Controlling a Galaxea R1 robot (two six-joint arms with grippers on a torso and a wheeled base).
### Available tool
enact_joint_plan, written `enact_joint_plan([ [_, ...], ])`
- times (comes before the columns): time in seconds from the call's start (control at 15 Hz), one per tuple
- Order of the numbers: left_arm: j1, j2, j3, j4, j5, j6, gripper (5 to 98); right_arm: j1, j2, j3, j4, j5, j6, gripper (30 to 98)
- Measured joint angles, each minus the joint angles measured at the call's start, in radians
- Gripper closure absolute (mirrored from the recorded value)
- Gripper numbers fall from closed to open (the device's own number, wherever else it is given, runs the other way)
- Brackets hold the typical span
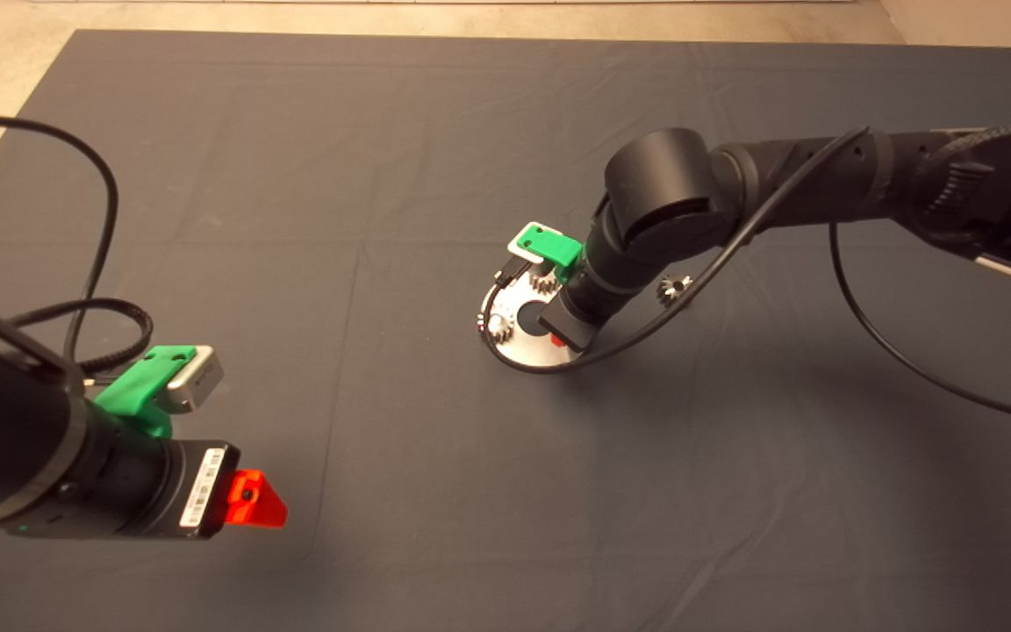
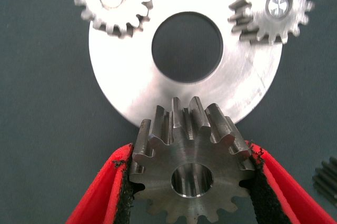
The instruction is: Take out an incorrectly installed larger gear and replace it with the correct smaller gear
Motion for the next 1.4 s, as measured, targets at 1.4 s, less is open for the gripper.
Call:
enact_joint_plan([
  [1.4,0.000,0.000,0.000,0.000,0.000,0.000,5.9,-0.032,-0.319,0.236,0.028,-0.006,0.050,80.9],
])
